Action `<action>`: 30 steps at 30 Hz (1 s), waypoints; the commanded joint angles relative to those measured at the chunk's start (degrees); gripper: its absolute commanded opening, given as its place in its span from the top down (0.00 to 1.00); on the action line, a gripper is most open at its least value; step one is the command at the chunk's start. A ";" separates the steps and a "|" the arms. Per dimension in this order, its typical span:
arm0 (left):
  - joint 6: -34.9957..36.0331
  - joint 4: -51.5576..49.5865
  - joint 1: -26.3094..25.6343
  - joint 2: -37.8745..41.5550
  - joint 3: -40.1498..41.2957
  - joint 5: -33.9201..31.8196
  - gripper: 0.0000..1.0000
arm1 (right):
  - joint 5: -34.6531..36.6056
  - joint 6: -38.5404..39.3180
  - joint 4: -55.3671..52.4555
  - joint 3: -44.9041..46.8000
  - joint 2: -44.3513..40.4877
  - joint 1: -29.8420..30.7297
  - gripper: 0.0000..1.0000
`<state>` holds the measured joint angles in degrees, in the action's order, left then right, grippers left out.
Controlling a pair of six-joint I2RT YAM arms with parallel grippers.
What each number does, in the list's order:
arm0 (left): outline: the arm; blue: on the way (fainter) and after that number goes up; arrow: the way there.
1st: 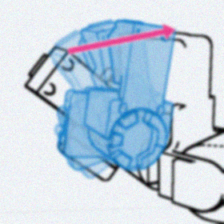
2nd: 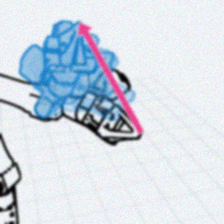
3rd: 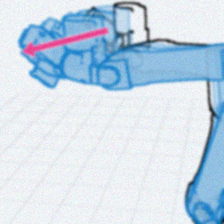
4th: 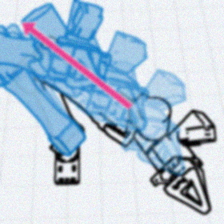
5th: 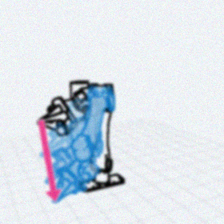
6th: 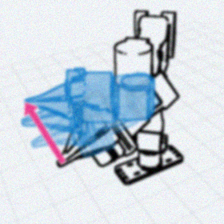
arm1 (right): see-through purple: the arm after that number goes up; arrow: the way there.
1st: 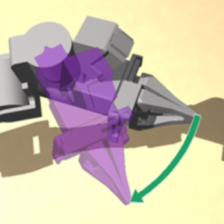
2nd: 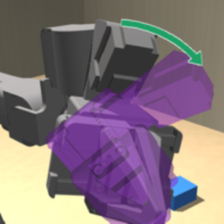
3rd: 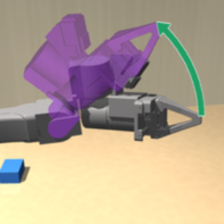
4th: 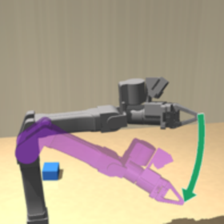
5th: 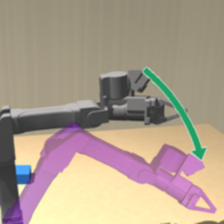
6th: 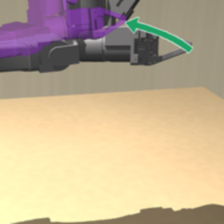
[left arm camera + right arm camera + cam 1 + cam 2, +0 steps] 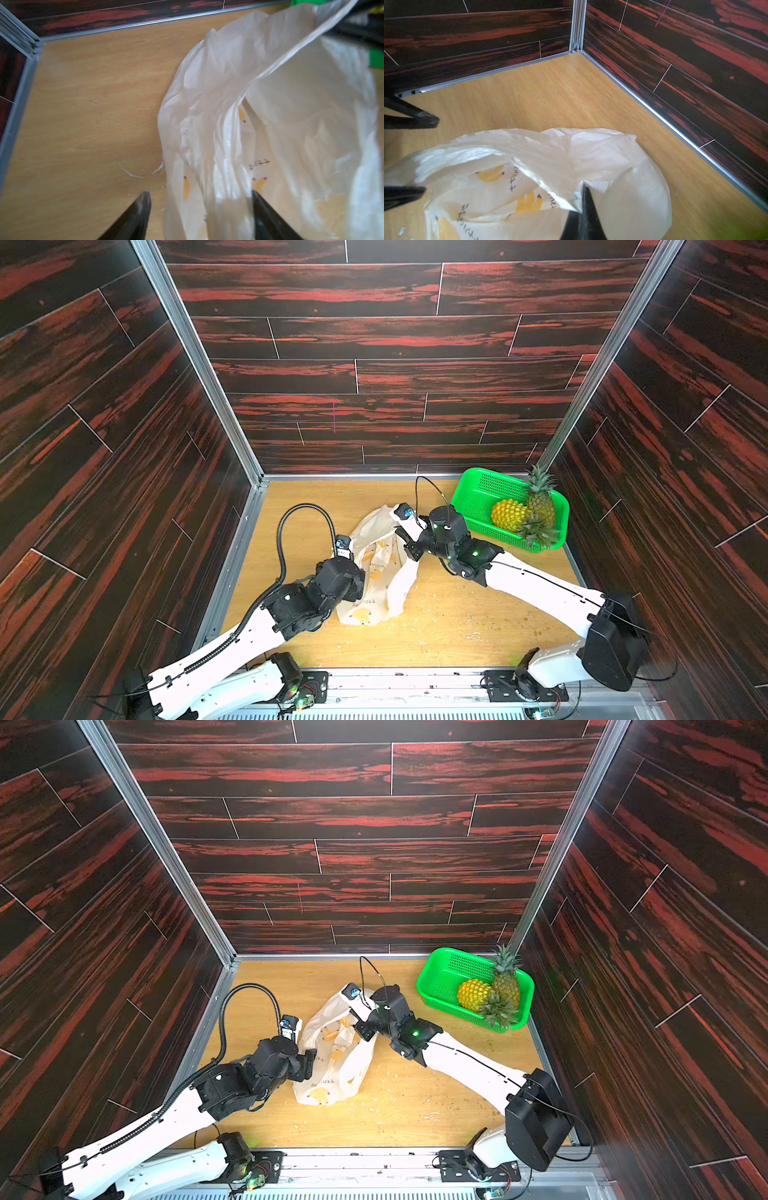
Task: Place the pineapple into a plastic bag & tie a knot
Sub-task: Open the plastic bag at the center of the board.
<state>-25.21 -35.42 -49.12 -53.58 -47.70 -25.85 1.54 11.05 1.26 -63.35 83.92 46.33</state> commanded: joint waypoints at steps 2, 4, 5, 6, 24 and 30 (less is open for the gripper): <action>0.47 -4.80 0.26 -3.90 -2.27 0.31 0.14 | -1.78 -2.87 -0.88 -2.76 0.80 0.69 1.00; 0.65 -5.16 0.26 -5.84 -2.54 0.56 0.11 | -2.06 -3.05 -0.94 -3.09 0.91 0.79 1.00; 0.66 -5.96 0.26 -6.85 -2.88 -0.11 0.11 | -2.11 -3.15 -0.95 -3.12 0.89 0.78 1.00; 0.48 -6.73 0.25 -7.80 -3.25 -1.18 0.11 | -2.16 -3.22 -1.04 -3.09 0.76 0.84 1.00; 0.81 1.61 0.52 -1.39 -1.06 5.34 1.00 | 3.89 -5.80 2.96 4.26 -1.04 0.50 0.68; -2.46 1.32 0.84 -2.66 -4.65 6.00 1.00 | 5.82 -12.34 -3.66 5.99 -9.15 -1.75 0.18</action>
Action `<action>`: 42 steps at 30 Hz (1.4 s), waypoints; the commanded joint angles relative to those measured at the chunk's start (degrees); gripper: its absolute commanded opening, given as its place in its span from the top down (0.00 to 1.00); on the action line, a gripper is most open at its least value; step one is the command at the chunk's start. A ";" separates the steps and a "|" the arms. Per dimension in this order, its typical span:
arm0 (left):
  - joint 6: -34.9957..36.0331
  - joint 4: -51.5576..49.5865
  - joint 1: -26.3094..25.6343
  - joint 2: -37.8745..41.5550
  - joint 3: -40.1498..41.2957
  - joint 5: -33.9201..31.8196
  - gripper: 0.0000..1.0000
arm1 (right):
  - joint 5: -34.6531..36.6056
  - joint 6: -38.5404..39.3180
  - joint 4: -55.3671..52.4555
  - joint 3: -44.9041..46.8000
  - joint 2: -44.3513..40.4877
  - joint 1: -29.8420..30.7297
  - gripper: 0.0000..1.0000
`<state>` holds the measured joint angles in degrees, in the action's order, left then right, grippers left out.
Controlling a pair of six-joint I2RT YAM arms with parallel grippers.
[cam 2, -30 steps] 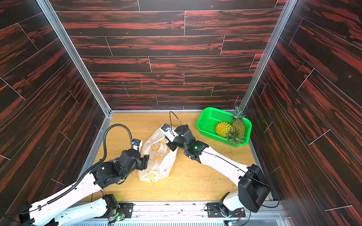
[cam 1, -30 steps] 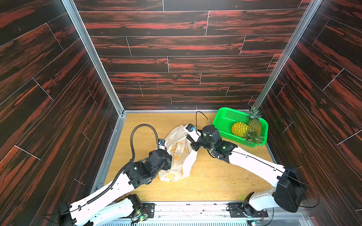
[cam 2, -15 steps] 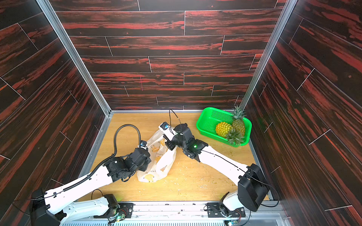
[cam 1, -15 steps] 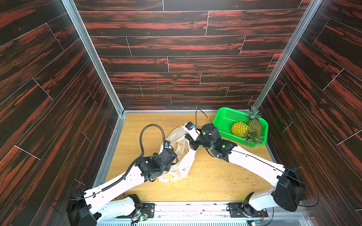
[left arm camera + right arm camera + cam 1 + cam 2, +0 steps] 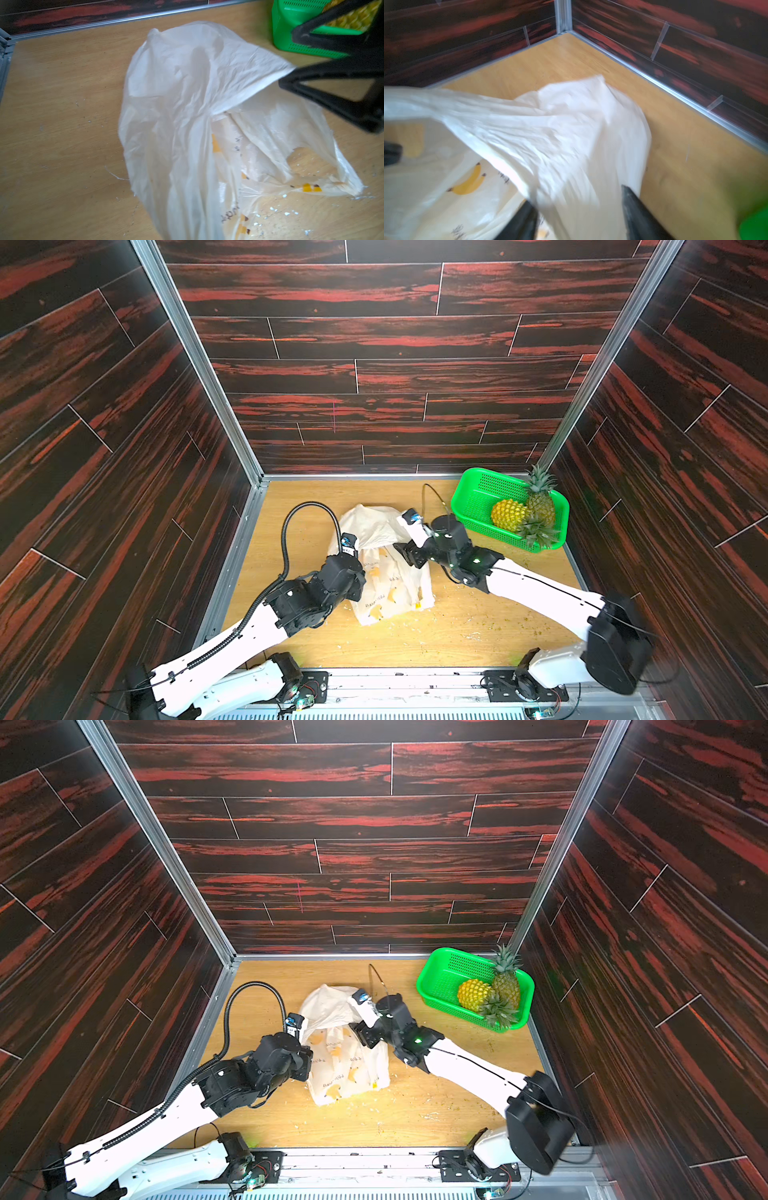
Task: Place the pineapple into a plastic bag & tie a knot
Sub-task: Open the plastic bag at the center of the board.
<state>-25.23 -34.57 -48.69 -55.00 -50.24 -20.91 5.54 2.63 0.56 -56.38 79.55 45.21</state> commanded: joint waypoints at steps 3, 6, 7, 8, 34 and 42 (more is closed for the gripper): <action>-4.87 1.10 0.35 -2.86 -3.01 1.44 1.00 | 2.28 -6.23 -13.03 -3.26 -8.65 -0.65 0.16; -6.72 4.30 0.48 -3.33 -2.80 1.14 1.00 | 4.35 -11.77 -19.41 -1.03 -12.01 -0.61 0.16; -7.37 4.74 0.46 -3.44 -2.84 1.05 1.00 | 4.44 -14.26 -20.66 0.78 -13.14 -0.63 0.16; -7.98 5.09 0.48 -3.53 -2.97 1.05 1.00 | 3.86 -16.70 -21.30 2.59 -14.05 -0.53 0.16; -5.99 -0.55 0.56 -4.25 -4.39 1.77 1.00 | 12.15 -28.50 -16.70 9.89 -4.04 -2.51 0.75; -10.92 3.94 0.54 -7.79 -4.63 4.09 1.00 | 1.05 -23.08 -17.82 7.08 -9.90 -3.24 0.27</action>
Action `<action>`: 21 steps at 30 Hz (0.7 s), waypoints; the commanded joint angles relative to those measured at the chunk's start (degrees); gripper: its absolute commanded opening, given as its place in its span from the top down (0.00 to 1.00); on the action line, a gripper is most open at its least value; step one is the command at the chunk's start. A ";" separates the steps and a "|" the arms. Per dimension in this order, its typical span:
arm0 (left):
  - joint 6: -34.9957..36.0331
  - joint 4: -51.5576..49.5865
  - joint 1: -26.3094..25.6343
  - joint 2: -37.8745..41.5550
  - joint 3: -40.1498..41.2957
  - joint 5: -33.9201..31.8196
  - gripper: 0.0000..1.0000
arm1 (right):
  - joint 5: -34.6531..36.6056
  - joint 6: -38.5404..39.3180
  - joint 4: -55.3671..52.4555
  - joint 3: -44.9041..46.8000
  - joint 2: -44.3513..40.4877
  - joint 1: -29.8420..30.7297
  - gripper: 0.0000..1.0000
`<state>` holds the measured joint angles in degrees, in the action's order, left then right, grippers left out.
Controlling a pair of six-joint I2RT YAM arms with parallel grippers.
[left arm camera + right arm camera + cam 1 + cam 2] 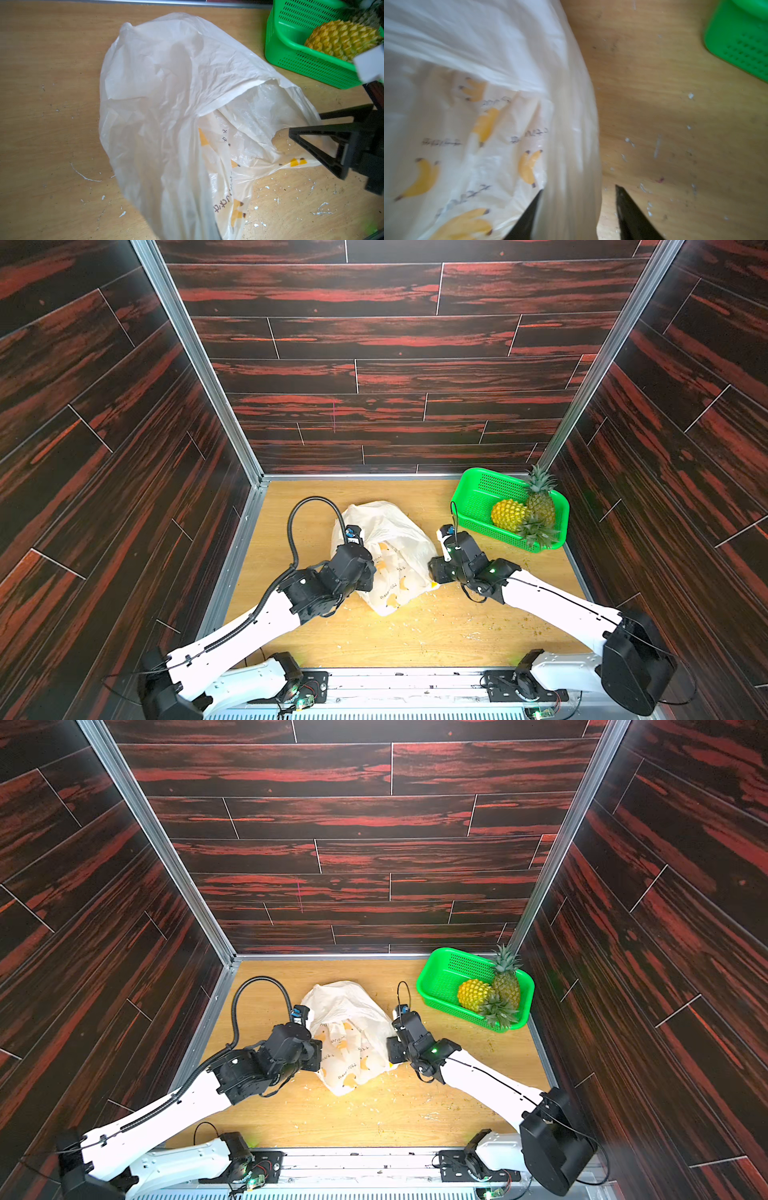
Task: Place the pineapple into a plastic bag & tie a knot
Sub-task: Open the plastic bag at the center of the board, then pick up the pineapple from the basket.
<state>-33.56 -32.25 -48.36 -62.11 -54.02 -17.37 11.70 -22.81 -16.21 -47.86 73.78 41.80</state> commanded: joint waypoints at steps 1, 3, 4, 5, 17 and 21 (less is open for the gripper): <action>-4.68 2.39 0.33 -0.99 -0.46 -0.17 1.00 | -5.64 2.35 -2.57 -1.80 -6.21 0.12 0.21; -8.40 4.21 0.27 -1.48 0.55 -0.87 1.00 | -5.41 2.03 -7.84 -3.12 -11.74 0.13 0.17; -9.21 4.97 0.30 -1.61 0.94 -0.83 1.00 | -5.25 1.49 -10.20 -3.74 -14.11 0.17 0.16; -9.82 5.79 0.24 -1.70 1.29 -0.91 1.00 | -4.78 0.57 -12.37 -4.60 -17.00 0.14 0.16; -13.02 8.61 0.27 -1.33 1.03 -2.67 1.00 | 21.30 -12.40 -43.64 -30.40 -9.91 -20.86 0.06; -13.33 8.91 0.24 -1.79 1.01 -2.62 1.00 | 21.52 -7.80 -39.53 -31.03 -6.53 -30.53 0.04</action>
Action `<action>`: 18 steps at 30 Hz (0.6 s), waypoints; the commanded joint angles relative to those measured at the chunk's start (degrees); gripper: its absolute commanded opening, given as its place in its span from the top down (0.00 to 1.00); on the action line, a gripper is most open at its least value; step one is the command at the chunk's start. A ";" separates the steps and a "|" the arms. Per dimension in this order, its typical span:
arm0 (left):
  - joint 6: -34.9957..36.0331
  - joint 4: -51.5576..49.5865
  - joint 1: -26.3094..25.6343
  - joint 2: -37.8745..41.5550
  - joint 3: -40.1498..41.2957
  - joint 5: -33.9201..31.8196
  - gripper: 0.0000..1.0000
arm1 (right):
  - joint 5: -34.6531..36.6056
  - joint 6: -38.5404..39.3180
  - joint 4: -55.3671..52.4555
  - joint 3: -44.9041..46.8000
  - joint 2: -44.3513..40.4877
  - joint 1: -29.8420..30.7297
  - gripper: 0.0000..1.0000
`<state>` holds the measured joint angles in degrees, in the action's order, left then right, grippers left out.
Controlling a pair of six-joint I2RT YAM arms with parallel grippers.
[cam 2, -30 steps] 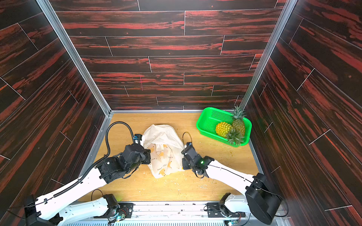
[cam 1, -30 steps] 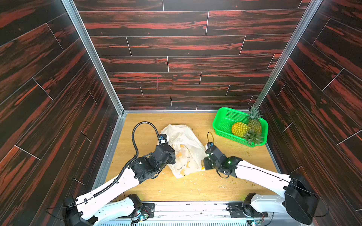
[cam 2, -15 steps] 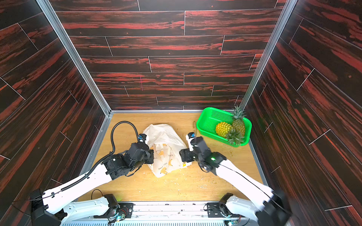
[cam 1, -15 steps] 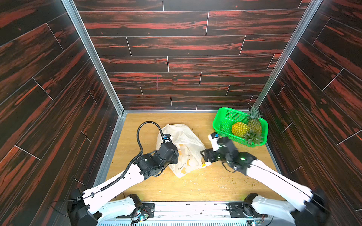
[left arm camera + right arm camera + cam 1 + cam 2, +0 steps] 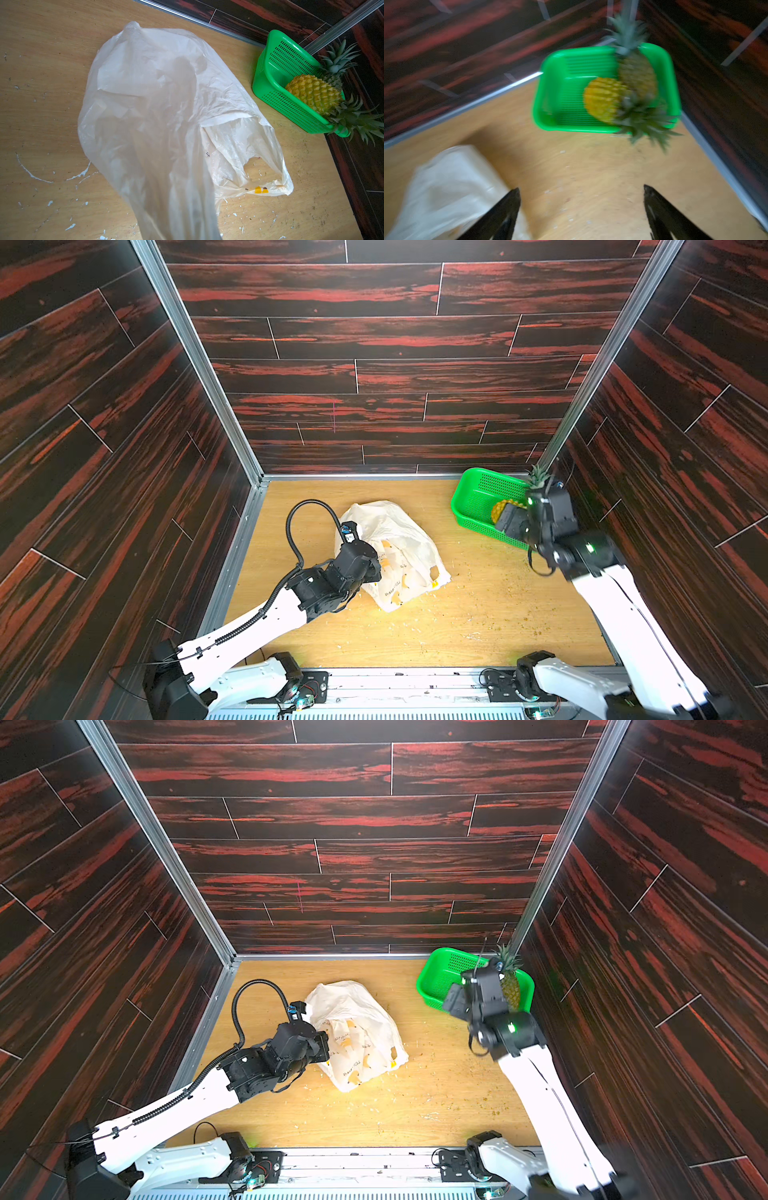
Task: Place the pineapple into a plastic bag & tie a knot
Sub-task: Pick up the pineapple from the basket.
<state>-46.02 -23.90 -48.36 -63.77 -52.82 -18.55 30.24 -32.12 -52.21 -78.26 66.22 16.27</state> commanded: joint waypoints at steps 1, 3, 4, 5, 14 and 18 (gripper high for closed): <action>-1.04 0.90 0.28 -0.13 -0.03 -1.35 1.00 | 1.07 3.89 -1.01 0.10 1.59 -7.94 0.03; -1.39 1.77 0.28 -0.13 0.41 -1.40 1.00 | -1.62 8.64 3.42 1.99 2.82 -12.70 0.02; -1.35 2.21 0.24 -0.21 0.52 -1.26 1.00 | -2.69 11.37 5.69 2.95 3.52 -14.40 0.02; -1.29 2.45 0.28 -0.34 0.67 -1.11 1.00 | -2.70 13.81 8.34 4.41 3.97 -15.53 0.02; -1.28 3.22 0.22 -1.25 1.09 -0.24 1.00 | -28.44 19.41 22.03 12.69 8.01 -31.80 0.02; -0.93 3.42 0.32 -2.14 1.15 0.08 1.00 | -34.65 19.26 27.30 16.72 8.67 -35.72 0.02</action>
<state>-46.98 -20.95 -48.36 -65.52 -52.38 -18.28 5.10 -14.28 -30.48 -63.22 74.94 -17.74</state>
